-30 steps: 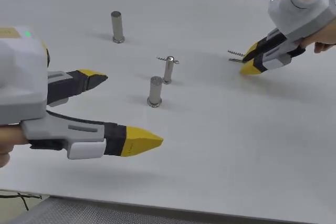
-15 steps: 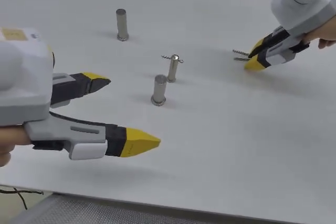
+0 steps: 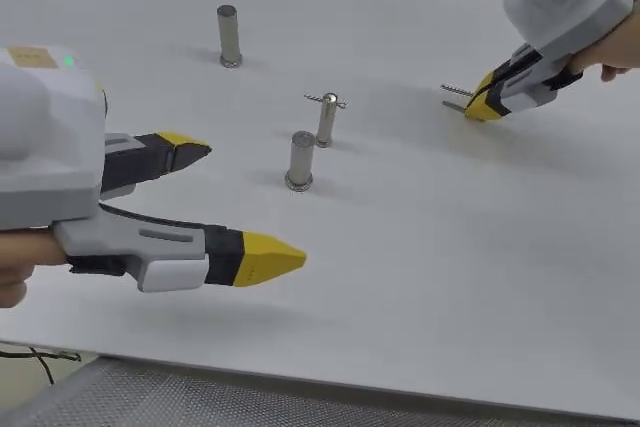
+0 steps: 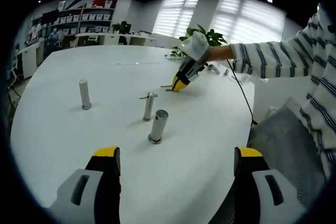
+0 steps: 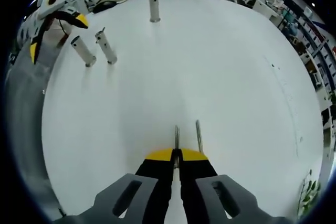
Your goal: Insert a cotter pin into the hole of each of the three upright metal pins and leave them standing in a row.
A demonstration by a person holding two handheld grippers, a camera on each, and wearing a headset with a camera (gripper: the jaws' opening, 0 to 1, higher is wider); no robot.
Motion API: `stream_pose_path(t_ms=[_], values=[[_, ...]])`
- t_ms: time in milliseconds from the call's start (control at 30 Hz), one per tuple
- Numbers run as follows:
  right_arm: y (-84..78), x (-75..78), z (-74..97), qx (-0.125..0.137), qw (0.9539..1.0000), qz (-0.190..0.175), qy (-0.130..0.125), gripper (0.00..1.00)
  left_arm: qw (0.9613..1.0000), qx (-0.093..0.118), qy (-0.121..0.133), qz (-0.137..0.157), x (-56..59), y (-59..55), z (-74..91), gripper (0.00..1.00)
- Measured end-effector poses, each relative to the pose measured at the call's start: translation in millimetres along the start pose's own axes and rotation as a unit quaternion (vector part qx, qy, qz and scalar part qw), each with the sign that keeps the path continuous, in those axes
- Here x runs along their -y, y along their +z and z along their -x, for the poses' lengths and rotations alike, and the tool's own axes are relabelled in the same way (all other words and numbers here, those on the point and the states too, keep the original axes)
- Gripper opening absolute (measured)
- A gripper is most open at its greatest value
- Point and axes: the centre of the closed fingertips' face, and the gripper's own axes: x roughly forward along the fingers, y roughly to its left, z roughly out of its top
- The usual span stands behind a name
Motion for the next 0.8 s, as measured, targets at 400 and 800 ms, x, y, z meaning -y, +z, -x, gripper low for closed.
stream_pose_path(t_ms=[400,800], values=[[-4.3,20.0,-7.8,-0.015,0.9989,0.03,-0.034,0.03,0.9999,0.0,-0.003,-0.01,-3.3,2.4,2.4,0.89],[2.2,37.0,17.7,0.032,0.9955,0.035,-0.083,0.02,0.9996,-0.013,-0.004,-0.025,0.7,1.3,2.5,0.86]])
